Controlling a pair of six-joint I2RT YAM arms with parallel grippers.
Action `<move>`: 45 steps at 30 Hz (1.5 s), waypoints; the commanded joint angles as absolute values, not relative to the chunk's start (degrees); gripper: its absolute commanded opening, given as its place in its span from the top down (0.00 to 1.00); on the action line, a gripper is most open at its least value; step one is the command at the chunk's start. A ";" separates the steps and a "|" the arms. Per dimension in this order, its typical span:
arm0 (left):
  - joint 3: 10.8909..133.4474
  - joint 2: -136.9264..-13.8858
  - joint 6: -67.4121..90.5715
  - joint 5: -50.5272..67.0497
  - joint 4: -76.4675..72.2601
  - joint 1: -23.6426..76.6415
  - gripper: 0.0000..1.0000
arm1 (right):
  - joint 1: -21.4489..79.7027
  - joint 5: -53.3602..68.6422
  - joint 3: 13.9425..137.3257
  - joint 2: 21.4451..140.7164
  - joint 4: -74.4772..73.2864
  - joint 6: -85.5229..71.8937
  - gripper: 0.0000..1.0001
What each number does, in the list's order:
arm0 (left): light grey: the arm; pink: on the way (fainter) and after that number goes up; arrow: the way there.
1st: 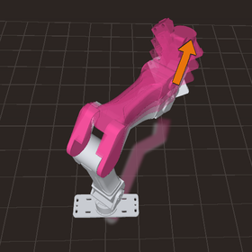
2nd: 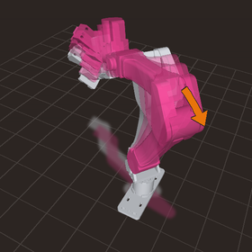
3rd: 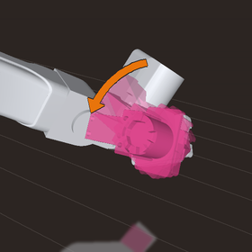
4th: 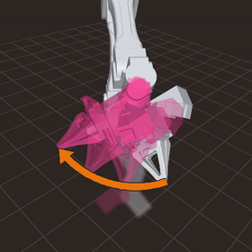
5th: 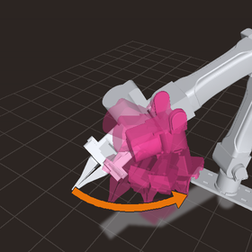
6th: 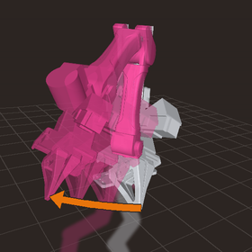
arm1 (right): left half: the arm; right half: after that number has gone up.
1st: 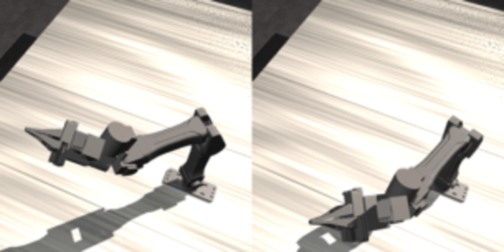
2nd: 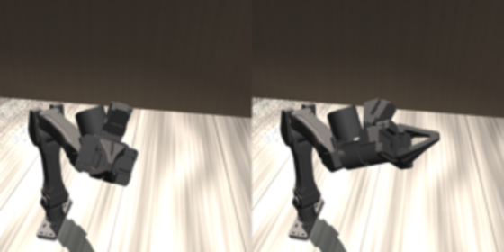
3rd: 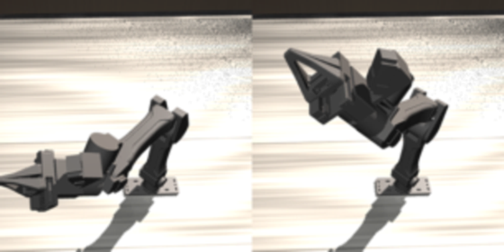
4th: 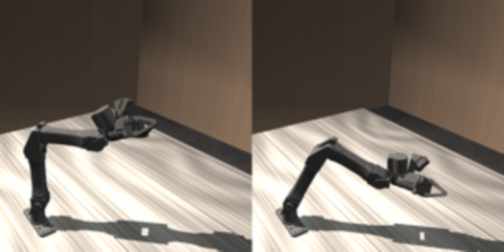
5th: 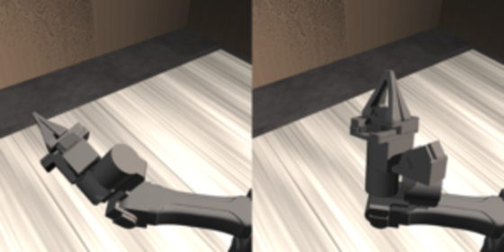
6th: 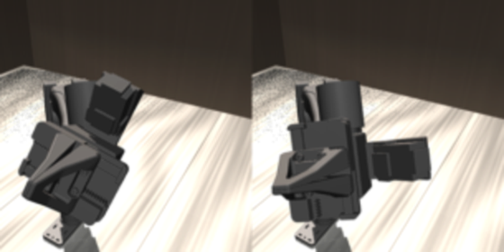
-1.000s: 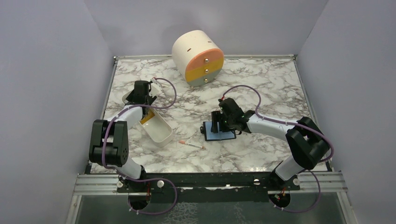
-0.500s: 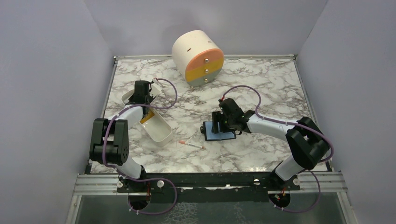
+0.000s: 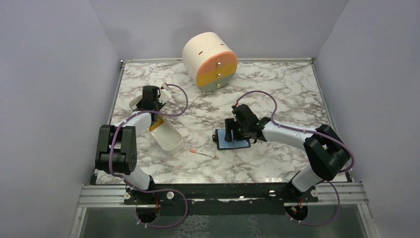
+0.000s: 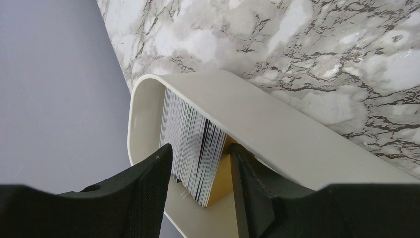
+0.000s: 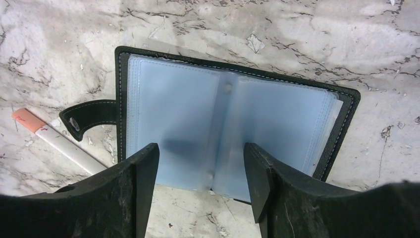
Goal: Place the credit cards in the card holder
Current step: Pick up the credit card from the storage box.
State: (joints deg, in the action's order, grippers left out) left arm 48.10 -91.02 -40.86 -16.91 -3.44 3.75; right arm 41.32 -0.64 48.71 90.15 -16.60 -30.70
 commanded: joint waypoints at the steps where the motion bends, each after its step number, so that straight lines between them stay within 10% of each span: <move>1: 47.93 -92.91 -41.61 -15.27 -5.27 3.48 0.51 | 41.75 -2.38 50.62 87.85 -17.40 -29.88 0.36; 15: 51.29 -92.90 -43.22 -16.22 -1.51 3.47 0.72 | 41.75 -2.30 51.11 87.83 -17.49 -29.81 0.37; 33: 52.84 -92.41 -44.19 -17.14 0.17 3.43 0.75 | 41.75 -2.11 50.43 87.41 -17.14 -30.06 0.37; 45: 54.81 -92.20 -43.78 -16.54 3.20 3.49 1.00 | 41.70 -2.22 50.13 87.10 -17.17 -30.14 0.37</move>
